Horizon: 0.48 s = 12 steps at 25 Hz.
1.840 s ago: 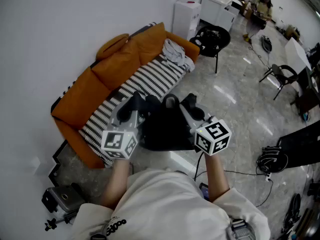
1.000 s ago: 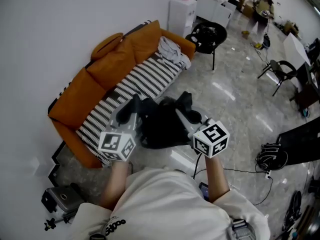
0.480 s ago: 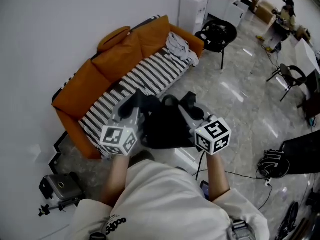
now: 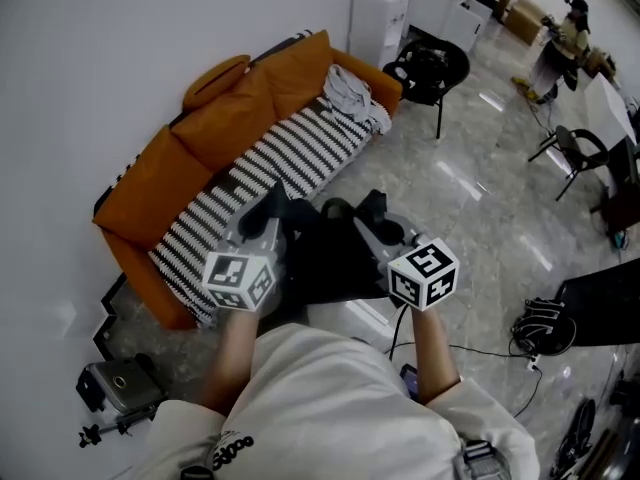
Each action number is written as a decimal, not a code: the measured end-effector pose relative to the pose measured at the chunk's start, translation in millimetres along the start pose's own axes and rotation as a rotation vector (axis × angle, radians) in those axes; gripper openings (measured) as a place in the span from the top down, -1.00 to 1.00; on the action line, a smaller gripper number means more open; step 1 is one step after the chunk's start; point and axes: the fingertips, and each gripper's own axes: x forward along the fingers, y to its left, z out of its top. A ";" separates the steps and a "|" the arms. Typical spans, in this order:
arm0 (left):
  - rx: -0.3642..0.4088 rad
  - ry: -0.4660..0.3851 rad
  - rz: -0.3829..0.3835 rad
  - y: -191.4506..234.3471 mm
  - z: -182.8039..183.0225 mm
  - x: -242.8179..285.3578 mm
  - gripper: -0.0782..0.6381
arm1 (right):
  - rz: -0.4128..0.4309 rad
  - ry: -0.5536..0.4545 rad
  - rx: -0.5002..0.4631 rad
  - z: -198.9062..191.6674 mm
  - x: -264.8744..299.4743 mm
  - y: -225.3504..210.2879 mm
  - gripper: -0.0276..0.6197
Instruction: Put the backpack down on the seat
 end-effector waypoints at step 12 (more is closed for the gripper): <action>0.033 -0.008 -0.034 67.6 12.5 110.8 0.66 | -0.005 -0.003 0.028 40.2 85.1 -77.8 0.85</action>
